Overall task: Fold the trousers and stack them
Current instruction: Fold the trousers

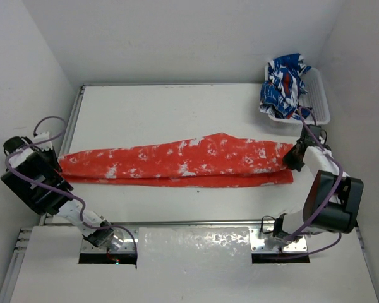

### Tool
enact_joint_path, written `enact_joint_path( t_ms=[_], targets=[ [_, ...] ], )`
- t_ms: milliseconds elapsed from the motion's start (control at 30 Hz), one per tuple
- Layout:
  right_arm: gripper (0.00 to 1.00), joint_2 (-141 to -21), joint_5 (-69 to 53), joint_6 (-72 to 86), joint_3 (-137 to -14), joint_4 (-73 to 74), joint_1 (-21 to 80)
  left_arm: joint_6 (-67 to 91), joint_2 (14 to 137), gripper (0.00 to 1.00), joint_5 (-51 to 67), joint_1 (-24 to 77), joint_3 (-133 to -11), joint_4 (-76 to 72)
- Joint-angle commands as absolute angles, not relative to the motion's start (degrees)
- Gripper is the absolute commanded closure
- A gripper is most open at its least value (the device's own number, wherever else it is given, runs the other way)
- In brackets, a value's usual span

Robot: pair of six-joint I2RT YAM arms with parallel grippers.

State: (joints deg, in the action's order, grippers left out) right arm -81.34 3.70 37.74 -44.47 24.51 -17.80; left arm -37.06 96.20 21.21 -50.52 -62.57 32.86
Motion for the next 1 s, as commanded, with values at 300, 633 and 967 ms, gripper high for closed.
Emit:
enact_joint_path(
  t_ms=[300, 633, 967],
  targets=[
    [0.83, -89.56, 11.24, 33.41, -50.27, 26.19, -19.25, -43.58, 96.77, 0.66, 11.68, -51.59, -61.17, 29.7],
    [0.34, -77.71, 18.19, 27.87, -56.6, 29.45, -17.76, -43.95, 89.48, 0.5, 24.07, -51.33, -72.76, 42.27],
    [0.81, -80.06, 13.81, 30.93, -53.09, 22.24, 1.23, -37.62, 90.95, 0.61, 17.49, -37.09, -64.52, 35.07]
  ],
)
